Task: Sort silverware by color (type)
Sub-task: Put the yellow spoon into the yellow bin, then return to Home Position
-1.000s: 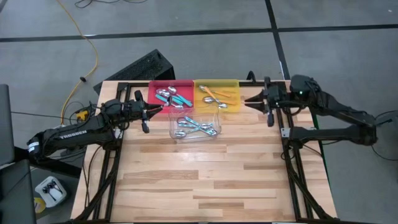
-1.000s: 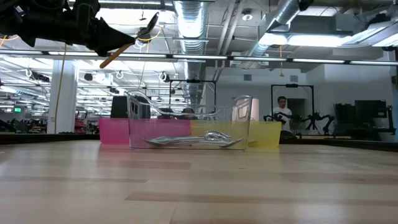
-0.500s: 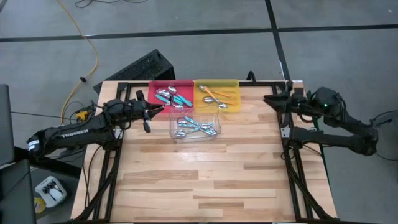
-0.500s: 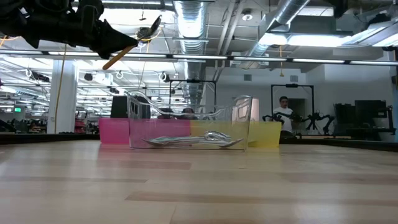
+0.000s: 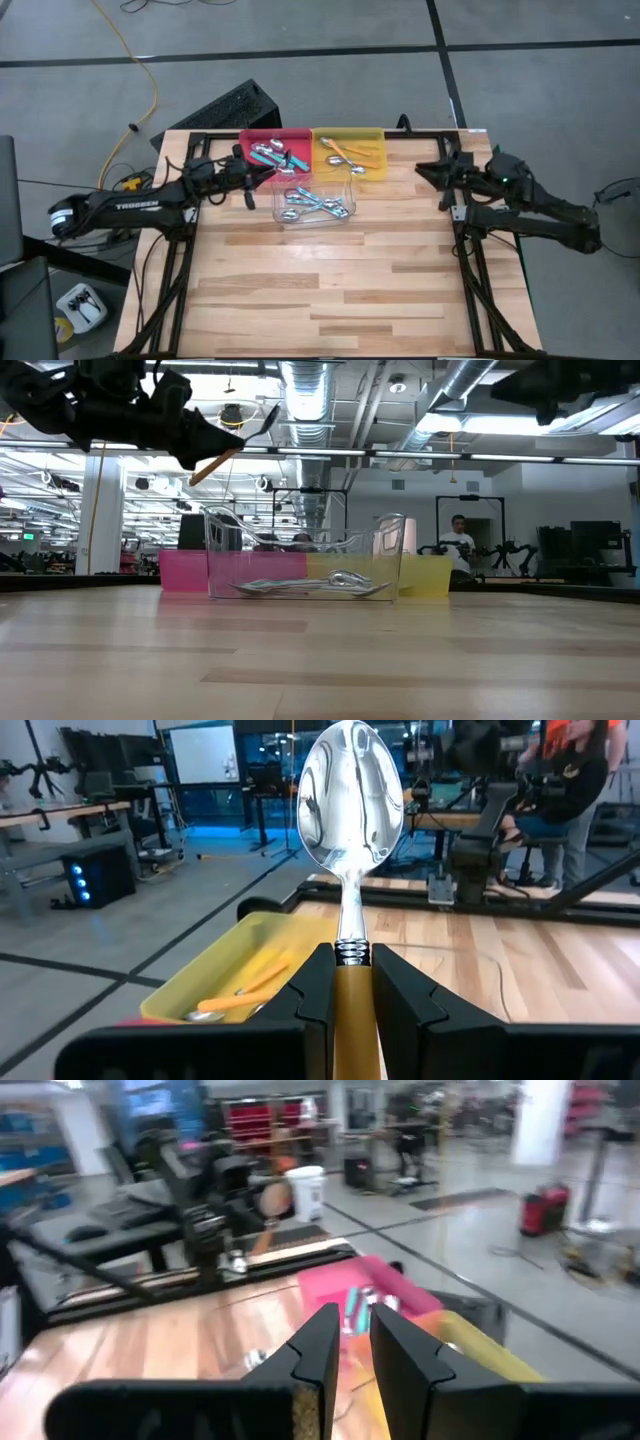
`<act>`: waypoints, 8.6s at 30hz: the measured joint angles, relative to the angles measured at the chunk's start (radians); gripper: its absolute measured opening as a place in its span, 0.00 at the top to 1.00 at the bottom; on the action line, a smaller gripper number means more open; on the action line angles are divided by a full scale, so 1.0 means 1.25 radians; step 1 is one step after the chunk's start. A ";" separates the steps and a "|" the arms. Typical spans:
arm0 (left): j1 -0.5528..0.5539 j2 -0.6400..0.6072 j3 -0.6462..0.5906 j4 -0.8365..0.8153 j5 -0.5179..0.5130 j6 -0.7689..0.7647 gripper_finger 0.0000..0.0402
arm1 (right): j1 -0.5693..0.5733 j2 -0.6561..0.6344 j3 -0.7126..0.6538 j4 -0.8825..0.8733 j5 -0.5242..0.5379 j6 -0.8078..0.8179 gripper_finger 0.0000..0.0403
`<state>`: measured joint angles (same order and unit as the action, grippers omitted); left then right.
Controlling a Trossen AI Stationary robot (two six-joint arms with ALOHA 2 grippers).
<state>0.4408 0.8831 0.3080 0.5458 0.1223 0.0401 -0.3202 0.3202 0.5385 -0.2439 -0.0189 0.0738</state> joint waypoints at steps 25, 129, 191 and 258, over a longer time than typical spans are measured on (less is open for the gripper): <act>0.000 0.259 0.100 0.192 0.026 -0.062 0.93 | 0.021 -0.059 -0.257 0.329 -0.074 0.067 0.78; -0.075 -0.060 0.107 -0.050 0.017 -0.088 0.52 | 0.099 -0.059 -0.303 0.385 -0.070 0.081 0.78; -0.075 -0.136 -0.136 0.083 0.018 -0.141 0.52 | 0.099 -0.058 -0.423 0.472 -0.047 0.088 0.78; -0.075 -0.136 -0.136 -0.011 0.022 -0.106 0.52 | 0.099 -0.057 -0.424 0.430 -0.046 0.060 0.78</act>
<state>0.3473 0.7132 0.1383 0.5316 0.1493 -0.0920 -0.1967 0.2485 0.0082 0.2940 -0.0770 0.1493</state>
